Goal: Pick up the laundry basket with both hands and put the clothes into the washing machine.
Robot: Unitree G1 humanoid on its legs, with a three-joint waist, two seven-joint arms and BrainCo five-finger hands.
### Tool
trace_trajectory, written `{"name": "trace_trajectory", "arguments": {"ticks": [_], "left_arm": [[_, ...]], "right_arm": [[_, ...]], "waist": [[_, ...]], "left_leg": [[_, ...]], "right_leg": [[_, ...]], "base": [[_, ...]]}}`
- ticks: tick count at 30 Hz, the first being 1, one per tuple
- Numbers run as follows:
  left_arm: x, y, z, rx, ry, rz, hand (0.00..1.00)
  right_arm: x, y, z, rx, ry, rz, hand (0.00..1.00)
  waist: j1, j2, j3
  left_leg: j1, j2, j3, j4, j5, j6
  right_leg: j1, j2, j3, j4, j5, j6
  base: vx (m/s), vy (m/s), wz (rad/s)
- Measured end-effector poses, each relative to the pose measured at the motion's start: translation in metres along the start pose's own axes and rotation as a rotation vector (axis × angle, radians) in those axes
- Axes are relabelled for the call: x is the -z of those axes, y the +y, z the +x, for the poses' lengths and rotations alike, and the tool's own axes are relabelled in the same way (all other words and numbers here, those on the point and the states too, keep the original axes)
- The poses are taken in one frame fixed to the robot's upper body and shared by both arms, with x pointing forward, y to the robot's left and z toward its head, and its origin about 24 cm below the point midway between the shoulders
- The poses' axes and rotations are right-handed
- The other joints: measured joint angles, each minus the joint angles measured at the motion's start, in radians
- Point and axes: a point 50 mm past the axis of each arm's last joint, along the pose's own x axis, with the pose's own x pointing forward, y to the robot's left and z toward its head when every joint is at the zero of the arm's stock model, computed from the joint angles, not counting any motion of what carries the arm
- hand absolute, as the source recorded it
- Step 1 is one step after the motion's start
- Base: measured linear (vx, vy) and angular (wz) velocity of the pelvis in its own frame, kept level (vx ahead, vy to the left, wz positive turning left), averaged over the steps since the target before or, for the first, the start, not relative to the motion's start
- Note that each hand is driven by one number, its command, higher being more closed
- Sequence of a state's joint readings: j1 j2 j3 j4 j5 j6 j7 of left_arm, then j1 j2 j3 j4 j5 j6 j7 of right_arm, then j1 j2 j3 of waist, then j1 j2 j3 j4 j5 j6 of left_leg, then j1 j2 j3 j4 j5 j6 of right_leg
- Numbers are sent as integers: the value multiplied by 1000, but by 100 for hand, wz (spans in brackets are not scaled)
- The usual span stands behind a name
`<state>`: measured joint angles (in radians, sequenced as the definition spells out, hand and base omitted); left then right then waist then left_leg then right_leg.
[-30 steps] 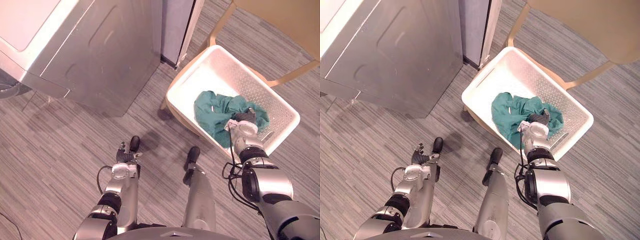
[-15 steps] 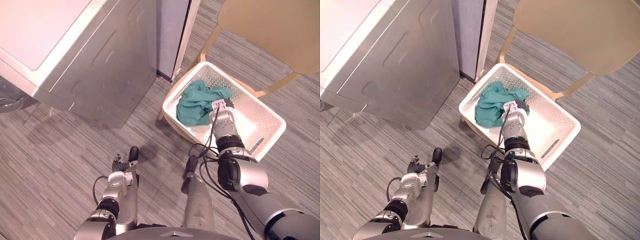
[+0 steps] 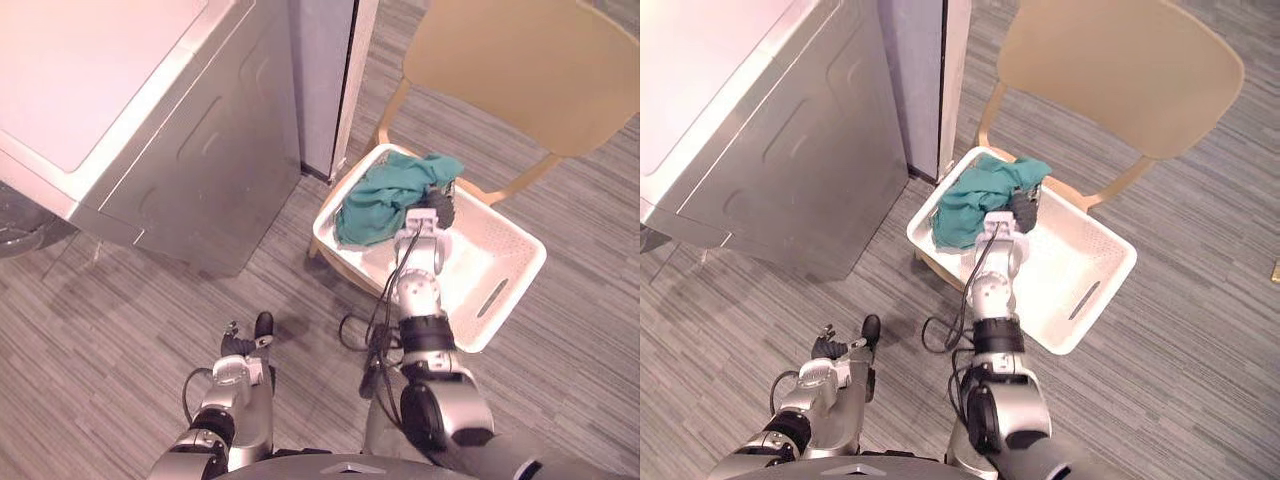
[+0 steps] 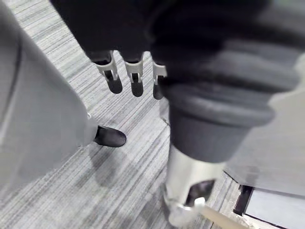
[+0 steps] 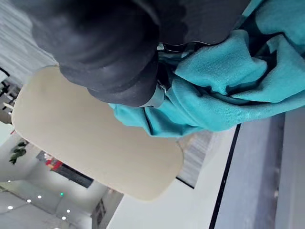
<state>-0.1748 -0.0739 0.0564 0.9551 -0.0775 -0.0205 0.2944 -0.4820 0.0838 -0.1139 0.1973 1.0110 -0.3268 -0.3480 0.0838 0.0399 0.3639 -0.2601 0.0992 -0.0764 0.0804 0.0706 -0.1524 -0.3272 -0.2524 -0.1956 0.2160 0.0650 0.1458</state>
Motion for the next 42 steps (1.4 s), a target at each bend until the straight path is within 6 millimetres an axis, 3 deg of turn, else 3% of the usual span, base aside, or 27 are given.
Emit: {"name": "trace_trajectory", "arguments": {"ticks": [6,16,19,22,26,27,28,30,31,33,34,36,39,42], "left_arm": [[32,12,-8,-24,79,51,0],[58,33,-14,-81,171,10,0],[75,56,-18,-159,236,-86,0],[106,88,-31,-294,356,-216,0],[120,140,-46,-589,375,-562,0],[111,166,-52,-723,296,-686,0],[103,176,-53,-771,247,-717,0],[63,214,-63,-917,16,-759,0],[46,223,-67,-947,-69,-761,0],[-35,244,-93,-994,-476,-716,0],[-56,247,-102,-999,-579,-680,0],[-120,239,-130,-969,-895,-574,0],[-165,211,-151,-886,-1125,-516,0],[-190,176,-163,-715,-1269,-487,0]], "right_arm": [[-3,-18,-32,-26,13,-19,100],[-17,-17,-45,-111,-29,-9,100],[-19,-18,-44,-109,-38,-10,100],[-27,-20,-42,-99,-70,-9,100],[-44,-11,-42,-137,-139,14,100],[-51,-9,-42,-149,-172,5,100],[-54,-8,-42,-152,-188,0,100],[-57,-8,-42,-150,-210,-1,100],[-58,-7,-43,-154,-214,2,100],[-62,-2,-44,-178,-229,12,100],[-63,0,-46,-187,-235,16,100],[-68,10,-49,-231,-260,17,100],[-73,18,-53,-271,-281,18,100],[-76,24,-56,-298,-292,31,100]], "waist": [[0,0,-103],[3,3,-195],[4,4,-237],[13,3,-266],[33,4,-308],[50,4,-330],[57,4,-331],[69,5,-345],[71,5,-353],[75,5,-373],[75,6,-376],[73,15,-400],[66,26,-416],[54,24,-419]], "left_leg": [[55,-5,3,-34,-2,3],[160,-4,-5,-67,-15,6],[181,-5,-6,-67,-26,6],[206,-6,-8,-68,-36,2],[212,-9,-23,-76,-37,4],[216,-11,-21,-85,-32,10],[224,-12,-20,-85,-29,14],[249,-14,-17,-86,-35,15],[251,-15,-17,-86,-39,13],[262,-19,-17,-86,-42,15],[265,-21,-18,-84,-44,17],[269,-26,-15,-83,-44,21],[281,-26,-1,-83,-49,27],[283,-22,10,-83,-49,27]], "right_leg": [[58,0,-8,-33,-3,9],[172,14,-13,-90,-2,20],[202,15,-13,-109,0,22],[238,16,-16,-133,5,28],[263,15,-37,-158,7,27],[265,14,-37,-163,8,26],[275,12,-38,-163,8,26],[302,9,-41,-163,3,30],[305,8,-42,-165,3,30],[322,4,-46,-169,3,29],[328,2,-49,-170,2,30],[332,-4,-50,-168,2,31],[334,-3,-37,-170,3,31],[325,1,-28,-178,2,32]], "base": [[65,-4,2],[43,-6,-1],[0,0,0],[19,0,2],[14,-5,12],[0,0,0],[25,-8,4],[4,-3,2],[0,0,0],[-9,0,5],[-19,0,6],[-9,2,2],[-35,-3,-11],[-45,-13,-13]]}}
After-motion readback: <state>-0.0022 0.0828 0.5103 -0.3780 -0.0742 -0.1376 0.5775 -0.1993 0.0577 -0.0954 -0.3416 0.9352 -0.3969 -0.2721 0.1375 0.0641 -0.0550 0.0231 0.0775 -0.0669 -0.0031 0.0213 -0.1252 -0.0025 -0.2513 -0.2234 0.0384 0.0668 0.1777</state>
